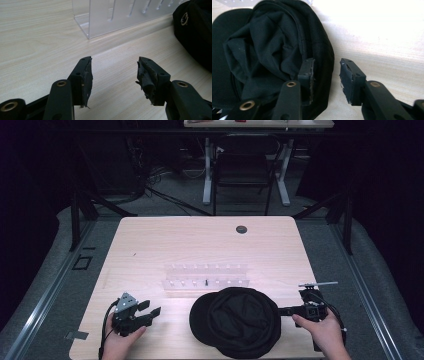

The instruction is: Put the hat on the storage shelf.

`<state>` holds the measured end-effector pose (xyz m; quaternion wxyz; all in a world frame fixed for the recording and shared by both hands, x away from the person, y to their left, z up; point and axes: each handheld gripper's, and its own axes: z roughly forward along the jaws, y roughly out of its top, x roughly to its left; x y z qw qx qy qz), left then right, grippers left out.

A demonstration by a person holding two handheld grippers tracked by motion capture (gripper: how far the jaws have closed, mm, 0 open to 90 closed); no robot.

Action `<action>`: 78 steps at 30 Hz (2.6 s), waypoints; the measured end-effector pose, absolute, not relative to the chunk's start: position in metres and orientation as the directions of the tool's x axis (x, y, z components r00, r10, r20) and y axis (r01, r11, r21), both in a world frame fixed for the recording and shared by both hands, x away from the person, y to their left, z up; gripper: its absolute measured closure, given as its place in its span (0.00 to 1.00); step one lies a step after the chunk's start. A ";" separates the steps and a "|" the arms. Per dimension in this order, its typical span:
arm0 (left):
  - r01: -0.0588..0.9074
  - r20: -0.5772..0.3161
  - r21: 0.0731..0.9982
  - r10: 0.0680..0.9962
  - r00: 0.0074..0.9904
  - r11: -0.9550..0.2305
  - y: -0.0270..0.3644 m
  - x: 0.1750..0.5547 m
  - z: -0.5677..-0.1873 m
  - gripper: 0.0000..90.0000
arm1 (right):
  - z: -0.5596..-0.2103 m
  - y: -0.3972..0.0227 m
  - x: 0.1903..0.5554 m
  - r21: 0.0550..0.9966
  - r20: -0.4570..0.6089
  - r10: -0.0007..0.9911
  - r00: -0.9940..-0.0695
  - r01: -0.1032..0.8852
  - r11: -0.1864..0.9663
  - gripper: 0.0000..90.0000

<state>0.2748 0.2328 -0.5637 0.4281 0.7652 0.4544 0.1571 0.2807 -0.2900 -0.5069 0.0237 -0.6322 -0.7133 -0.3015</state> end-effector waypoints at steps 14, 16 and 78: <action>0.563 -0.146 0.795 0.829 0.540 -0.227 0.234 0.275 -0.564 0.51 | -0.526 -0.285 0.290 0.288 0.484 0.860 -0.161 0.957 0.017 0.80; 0.563 -0.145 0.795 0.830 0.539 -0.227 0.234 0.276 -0.564 0.51 | -0.529 -0.285 0.291 0.269 0.490 0.854 -0.172 0.962 0.039 0.81; 0.561 -0.135 0.795 0.833 0.536 -0.232 0.233 0.276 -0.565 0.51 | -0.478 -0.294 0.286 0.259 0.819 0.545 -0.179 0.963 -0.073 0.97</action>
